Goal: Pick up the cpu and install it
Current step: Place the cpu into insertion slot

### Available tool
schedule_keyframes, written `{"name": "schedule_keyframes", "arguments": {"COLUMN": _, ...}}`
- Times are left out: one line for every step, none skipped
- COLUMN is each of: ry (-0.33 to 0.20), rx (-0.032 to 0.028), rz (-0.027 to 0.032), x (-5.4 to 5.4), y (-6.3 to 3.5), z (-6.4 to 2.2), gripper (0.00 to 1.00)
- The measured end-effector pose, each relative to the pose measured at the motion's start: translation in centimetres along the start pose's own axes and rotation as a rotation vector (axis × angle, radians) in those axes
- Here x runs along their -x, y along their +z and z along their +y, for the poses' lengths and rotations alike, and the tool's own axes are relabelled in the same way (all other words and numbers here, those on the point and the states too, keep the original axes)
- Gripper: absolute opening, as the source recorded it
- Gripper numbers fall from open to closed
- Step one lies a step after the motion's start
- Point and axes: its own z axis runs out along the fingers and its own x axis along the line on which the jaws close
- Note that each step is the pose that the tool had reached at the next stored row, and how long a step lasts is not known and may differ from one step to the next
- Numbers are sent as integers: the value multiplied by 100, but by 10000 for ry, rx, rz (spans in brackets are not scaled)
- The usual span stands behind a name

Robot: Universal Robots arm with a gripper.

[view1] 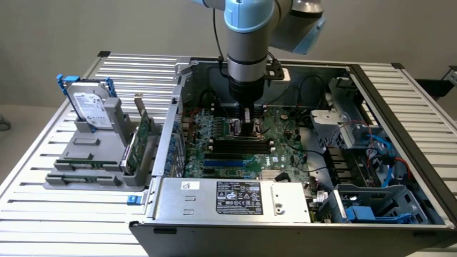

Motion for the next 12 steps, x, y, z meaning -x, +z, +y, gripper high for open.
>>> {"name": "schedule_keyframes", "arguments": {"ry": 1, "rx": 1, "rz": 0, "x": -3, "y": 0, "z": 0, "gripper": 55}}
{"name": "schedule_keyframes", "arguments": {"ry": 0, "rx": 0, "rz": -1, "x": -6, "y": 0, "z": 0, "gripper": 55}}
{"name": "schedule_keyframes", "arguments": {"ry": 0, "rx": -1, "rz": -1, "x": -9, "y": 0, "z": 0, "gripper": 55}}
{"name": "schedule_keyframes", "arguments": {"ry": 0, "rx": 0, "rz": -1, "x": -11, "y": 0, "z": 0, "gripper": 55}}
{"name": "schedule_keyframes", "arguments": {"ry": -1, "rx": 0, "rz": -1, "x": -11, "y": 0, "z": 0, "gripper": 55}}
{"name": "schedule_keyframes", "arguments": {"ry": -1, "rx": -2, "rz": -2, "x": -11, "y": 1, "z": 0, "gripper": 55}}
{"name": "schedule_keyframes", "arguments": {"ry": -1, "rx": -1, "rz": -2, "x": -12, "y": 3, "z": 0, "gripper": 55}}
{"name": "schedule_keyframes", "arguments": {"ry": 0, "rx": -1, "rz": -2, "x": -12, "y": 5, "z": 0, "gripper": 55}}
{"name": "schedule_keyframes", "arguments": {"ry": 0, "rx": 0, "rz": -1, "x": -12, "y": 9, "z": 0, "gripper": 55}}
{"name": "schedule_keyframes", "arguments": {"ry": 1, "rx": 1, "rz": 0, "x": -12, "y": 14, "z": 0, "gripper": 55}}
{"name": "schedule_keyframes", "arguments": {"ry": 3, "rx": 0, "rz": -1, "x": -12, "y": 21, "z": -1, "gripper": 55}}
{"name": "schedule_keyframes", "arguments": {"ry": 5, "rx": 0, "rz": -2, "x": -13, "y": 28, "z": -2, "gripper": 55}}
